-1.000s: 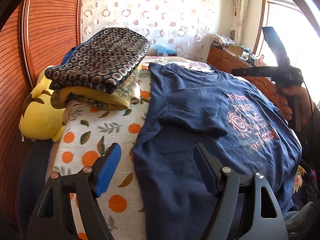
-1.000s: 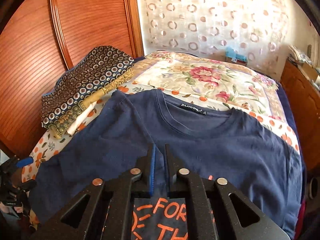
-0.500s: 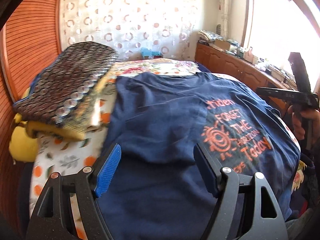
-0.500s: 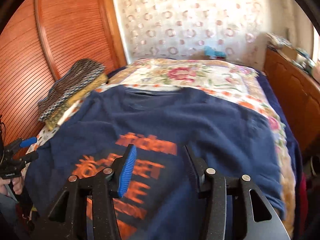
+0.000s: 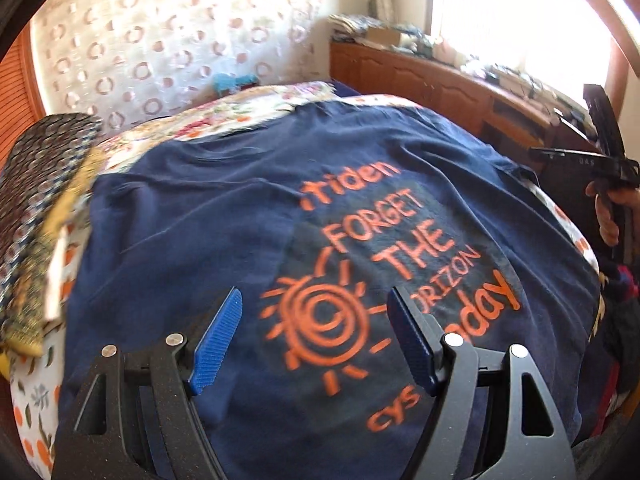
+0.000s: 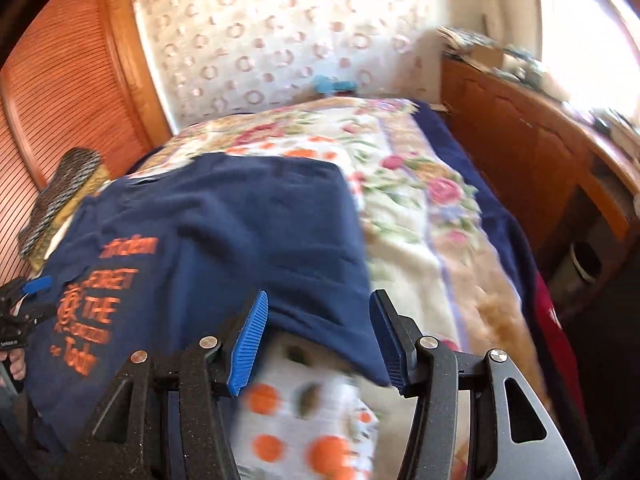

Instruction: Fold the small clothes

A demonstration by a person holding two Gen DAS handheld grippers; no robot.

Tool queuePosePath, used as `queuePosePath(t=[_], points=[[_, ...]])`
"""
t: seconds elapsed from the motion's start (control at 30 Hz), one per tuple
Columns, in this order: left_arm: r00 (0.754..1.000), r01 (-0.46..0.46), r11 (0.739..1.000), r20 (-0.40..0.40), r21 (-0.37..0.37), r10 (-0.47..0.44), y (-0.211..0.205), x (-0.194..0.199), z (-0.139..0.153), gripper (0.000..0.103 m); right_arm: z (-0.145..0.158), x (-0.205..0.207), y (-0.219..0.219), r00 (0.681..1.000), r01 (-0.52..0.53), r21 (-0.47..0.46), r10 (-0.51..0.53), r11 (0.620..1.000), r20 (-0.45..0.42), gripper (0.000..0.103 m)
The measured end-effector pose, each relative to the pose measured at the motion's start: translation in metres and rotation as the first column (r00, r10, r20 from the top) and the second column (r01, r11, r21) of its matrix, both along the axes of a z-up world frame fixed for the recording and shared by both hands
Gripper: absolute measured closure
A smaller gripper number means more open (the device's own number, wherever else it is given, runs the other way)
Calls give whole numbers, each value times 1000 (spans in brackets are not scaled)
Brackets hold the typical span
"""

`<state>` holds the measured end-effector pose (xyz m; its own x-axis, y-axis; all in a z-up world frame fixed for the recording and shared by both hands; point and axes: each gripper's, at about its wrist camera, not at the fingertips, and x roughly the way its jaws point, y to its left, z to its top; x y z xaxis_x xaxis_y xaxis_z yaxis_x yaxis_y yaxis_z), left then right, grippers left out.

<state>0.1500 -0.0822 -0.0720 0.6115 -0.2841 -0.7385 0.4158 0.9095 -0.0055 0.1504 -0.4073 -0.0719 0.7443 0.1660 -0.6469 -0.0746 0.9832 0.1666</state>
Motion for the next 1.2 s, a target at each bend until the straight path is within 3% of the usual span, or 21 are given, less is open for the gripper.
queuePosePath(t=[0.27, 0.6, 0.8, 0.87, 0.93, 1.0, 1.2], points=[[998, 30, 999, -57, 40, -28, -21, 12, -12, 27, -12, -5, -17, 997, 33, 58, -29, 998, -68, 48], [998, 33, 999, -59, 33, -31, -22, 12, -14, 22, -11, -14, -34, 994, -24, 99, 34, 995, -103, 48], [998, 39, 999, -59, 36, -37, -24, 11, -15, 22, -14, -2, -43, 994, -5, 138, 21, 990, -110, 48], [998, 39, 999, -59, 36, -37, -23, 12, -15, 22, -17, 4, -49, 994, -2, 182, 22, 983, -110, 54], [998, 40, 999, -59, 36, -37, -23, 12, -15, 22, -18, 5, -52, 995, -17, 220, 38, 975, -92, 83], [998, 39, 999, -59, 36, -37, -23, 12, -15, 22, -13, 4, -53, 997, -18, 213, 34, 977, -70, 98], [998, 40, 999, -59, 37, -38, -23, 12, -15, 22, 28, -6, -32, 997, -31, 114, 23, 993, 70, 100]])
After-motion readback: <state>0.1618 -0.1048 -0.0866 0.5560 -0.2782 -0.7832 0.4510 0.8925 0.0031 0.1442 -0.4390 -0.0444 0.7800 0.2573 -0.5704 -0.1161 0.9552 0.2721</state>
